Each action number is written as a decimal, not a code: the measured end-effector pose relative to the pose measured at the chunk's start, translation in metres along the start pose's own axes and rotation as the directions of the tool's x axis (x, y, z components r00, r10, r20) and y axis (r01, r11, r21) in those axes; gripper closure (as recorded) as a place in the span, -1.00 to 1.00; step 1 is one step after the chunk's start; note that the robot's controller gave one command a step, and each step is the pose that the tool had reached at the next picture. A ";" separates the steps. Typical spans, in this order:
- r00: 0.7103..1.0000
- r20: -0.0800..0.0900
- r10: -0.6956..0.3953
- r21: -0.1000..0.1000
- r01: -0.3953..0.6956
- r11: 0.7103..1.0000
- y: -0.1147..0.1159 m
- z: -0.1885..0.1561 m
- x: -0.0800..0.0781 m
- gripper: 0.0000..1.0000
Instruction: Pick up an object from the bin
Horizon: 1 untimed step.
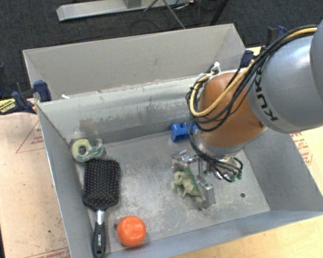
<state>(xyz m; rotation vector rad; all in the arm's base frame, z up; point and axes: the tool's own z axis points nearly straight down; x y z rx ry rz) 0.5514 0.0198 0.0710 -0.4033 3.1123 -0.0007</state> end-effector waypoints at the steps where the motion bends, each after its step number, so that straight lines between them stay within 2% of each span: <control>1: 0.996 -0.003 -0.090 -0.003 0.090 0.996 -0.010 0.001 0.000 -1.00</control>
Offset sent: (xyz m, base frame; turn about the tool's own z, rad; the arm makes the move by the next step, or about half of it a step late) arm 0.0030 -0.0150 0.0430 -0.0400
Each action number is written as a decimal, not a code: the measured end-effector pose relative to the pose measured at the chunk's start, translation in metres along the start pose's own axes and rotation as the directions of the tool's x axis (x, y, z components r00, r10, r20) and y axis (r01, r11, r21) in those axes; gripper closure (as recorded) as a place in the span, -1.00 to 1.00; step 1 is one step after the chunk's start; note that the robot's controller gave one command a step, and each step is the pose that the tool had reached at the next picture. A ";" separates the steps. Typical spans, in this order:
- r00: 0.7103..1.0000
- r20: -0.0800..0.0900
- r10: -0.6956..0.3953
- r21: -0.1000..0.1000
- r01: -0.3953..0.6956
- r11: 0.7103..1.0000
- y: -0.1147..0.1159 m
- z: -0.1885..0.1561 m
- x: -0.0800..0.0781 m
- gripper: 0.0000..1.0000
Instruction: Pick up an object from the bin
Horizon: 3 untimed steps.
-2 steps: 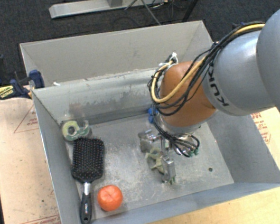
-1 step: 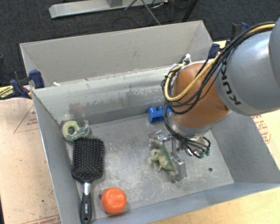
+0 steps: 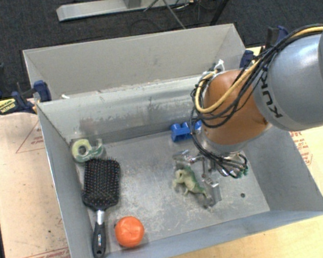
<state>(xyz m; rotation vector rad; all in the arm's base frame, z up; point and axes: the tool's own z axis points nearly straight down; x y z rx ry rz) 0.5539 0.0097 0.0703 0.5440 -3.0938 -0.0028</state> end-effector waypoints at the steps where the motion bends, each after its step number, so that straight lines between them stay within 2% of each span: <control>1: 1.000 0.001 -0.009 0.000 0.009 1.000 -0.004 -0.024 0.000 -1.00; 2: 1.000 -0.002 0.003 0.000 -0.003 1.000 0.004 -0.021 -0.013 1.00; 3: 1.000 -0.002 0.003 -0.001 -0.003 1.000 0.004 -0.021 -0.012 1.00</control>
Offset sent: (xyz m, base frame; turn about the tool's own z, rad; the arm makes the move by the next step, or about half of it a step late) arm 0.0103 0.0076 0.0204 -0.0003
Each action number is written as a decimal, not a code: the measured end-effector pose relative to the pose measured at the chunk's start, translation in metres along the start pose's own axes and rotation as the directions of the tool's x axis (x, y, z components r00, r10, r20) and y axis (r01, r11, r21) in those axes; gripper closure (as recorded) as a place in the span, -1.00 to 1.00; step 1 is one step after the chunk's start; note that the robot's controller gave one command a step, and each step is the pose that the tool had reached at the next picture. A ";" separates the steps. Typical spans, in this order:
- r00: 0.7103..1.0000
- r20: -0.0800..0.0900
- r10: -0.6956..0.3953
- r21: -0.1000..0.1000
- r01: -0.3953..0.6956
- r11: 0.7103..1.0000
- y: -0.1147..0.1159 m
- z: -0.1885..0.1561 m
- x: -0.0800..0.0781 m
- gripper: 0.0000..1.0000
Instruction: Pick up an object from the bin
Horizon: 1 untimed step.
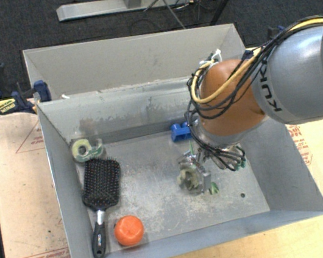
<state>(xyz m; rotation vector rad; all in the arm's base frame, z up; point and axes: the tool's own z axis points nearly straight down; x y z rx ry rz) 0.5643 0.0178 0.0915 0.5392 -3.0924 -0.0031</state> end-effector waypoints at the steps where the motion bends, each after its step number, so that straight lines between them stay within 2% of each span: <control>1: 1.000 -0.005 -0.003 -0.002 0.003 1.000 0.007 -0.037 0.018 1.00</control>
Offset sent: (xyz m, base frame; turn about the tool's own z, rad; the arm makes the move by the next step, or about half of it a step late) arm 0.0058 -0.0514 0.2122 -0.0266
